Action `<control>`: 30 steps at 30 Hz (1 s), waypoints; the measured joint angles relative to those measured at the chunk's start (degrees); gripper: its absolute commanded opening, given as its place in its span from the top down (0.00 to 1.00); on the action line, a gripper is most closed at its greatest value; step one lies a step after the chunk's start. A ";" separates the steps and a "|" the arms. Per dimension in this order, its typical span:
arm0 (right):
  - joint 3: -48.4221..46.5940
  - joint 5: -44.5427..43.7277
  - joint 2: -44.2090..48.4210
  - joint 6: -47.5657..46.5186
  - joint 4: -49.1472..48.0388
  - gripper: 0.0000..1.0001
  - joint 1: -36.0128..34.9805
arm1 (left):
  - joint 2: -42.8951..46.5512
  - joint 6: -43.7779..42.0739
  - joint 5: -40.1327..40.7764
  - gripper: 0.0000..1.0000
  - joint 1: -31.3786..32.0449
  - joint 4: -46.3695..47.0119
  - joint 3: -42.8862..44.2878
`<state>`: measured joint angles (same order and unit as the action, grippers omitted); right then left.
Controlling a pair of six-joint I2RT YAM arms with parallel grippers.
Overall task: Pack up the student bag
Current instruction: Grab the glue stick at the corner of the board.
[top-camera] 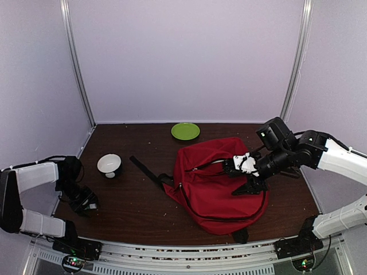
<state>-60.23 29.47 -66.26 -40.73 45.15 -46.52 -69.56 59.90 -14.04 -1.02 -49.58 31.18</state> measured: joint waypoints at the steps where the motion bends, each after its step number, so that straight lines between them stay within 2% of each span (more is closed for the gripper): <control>1: 0.22 -0.04 0.07 0.00 -0.04 0.43 0.00 | -0.04 0.52 0.13 0.38 0.00 0.04 0.02; 7: 1.68 -1.05 0.42 0.00 -0.11 0.43 0.00 | -0.24 2.60 0.04 0.33 -1.31 1.31 0.44; 12: 1.68 -1.20 0.39 -0.04 -0.11 0.43 0.00 | -2.56 3.76 1.01 0.33 -3.10 6.10 2.56; 17: 1.70 -1.36 0.39 -0.09 -0.13 0.43 0.00 | -1.90 6.82 3.19 0.38 -6.23 8.28 2.71; 22: 1.95 -1.70 0.39 -0.20 -0.15 0.43 0.00 | -2.99 8.17 4.00 0.50 -10.29 9.14 2.69; 30: 2.03 -1.92 0.39 -0.85 -0.13 0.43 0.00 | -6.60 8.09 3.96 0.80 -11.43 9.57 4.20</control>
<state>-58.19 27.55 -65.87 -41.58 45.01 -46.52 -76.16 67.99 -10.09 -12.45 -40.01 35.38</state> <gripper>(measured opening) 0.569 0.286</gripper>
